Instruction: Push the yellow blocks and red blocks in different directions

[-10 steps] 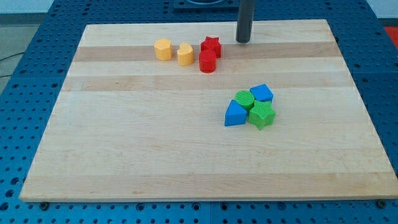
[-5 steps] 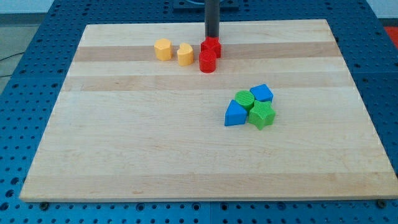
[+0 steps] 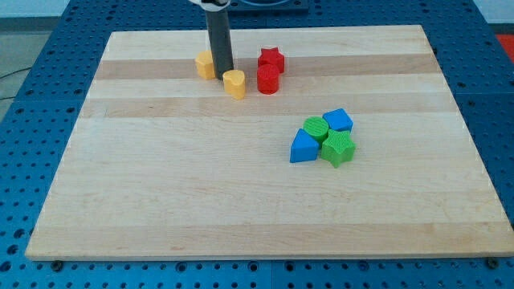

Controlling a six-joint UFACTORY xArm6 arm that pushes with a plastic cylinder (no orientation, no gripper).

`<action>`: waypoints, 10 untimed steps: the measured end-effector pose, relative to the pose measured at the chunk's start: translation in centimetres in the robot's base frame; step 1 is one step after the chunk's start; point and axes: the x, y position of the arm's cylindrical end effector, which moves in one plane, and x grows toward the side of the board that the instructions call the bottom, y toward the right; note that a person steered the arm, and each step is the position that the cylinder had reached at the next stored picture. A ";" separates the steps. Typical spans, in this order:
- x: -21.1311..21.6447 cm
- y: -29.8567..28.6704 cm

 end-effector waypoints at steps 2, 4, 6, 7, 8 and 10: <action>-3.3 -1.6; -6.1 -1.8; -9.4 -5.4; -9.4 -8.7; -9.4 -8.2; -8.0 -8.4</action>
